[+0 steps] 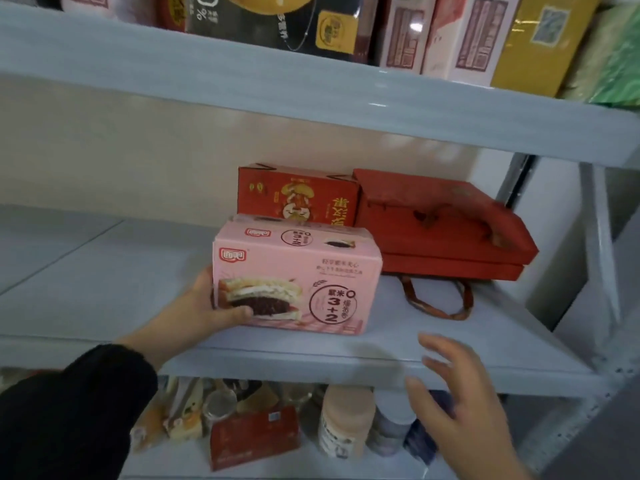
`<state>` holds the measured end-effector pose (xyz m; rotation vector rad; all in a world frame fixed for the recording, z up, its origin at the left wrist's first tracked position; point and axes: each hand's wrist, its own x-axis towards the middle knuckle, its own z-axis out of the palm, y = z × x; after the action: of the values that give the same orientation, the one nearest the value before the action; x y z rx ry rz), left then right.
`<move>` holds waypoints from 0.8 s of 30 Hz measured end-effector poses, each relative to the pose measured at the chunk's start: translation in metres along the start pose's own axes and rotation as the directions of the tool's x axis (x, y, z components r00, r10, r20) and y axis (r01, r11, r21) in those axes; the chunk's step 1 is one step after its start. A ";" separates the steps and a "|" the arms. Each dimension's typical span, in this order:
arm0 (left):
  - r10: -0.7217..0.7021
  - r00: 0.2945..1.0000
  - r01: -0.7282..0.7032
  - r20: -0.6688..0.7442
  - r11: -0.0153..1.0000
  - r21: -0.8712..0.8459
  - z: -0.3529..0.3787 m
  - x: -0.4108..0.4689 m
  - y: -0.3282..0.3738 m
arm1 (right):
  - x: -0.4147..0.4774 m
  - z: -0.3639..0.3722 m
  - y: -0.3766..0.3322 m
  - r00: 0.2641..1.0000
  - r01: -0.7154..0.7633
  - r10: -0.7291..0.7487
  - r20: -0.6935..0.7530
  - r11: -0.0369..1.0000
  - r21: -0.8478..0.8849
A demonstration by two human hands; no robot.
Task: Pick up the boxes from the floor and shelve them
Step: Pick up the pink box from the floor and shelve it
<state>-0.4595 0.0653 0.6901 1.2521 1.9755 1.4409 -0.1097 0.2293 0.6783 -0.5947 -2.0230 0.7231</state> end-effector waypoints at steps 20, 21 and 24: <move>-0.188 0.967 0.255 -0.173 0.658 0.709 0.005 0.102 -0.032 | 0.140 0.119 0.043 0.982 -0.129 0.163 0.096 0.947 -0.293; -0.196 0.966 0.256 -0.170 0.623 0.739 0.006 0.106 -0.029 | 0.140 0.121 0.045 0.981 -0.111 0.156 0.114 0.939 -0.325; -0.213 0.964 0.254 -0.162 0.542 0.801 0.007 0.119 -0.034 | 0.140 0.123 0.045 0.964 -0.114 0.200 0.174 0.906 -0.408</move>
<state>-0.5312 0.1661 0.6790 1.1704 2.8534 0.3458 -0.2788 0.3194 0.6735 -0.9605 -2.3645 0.4844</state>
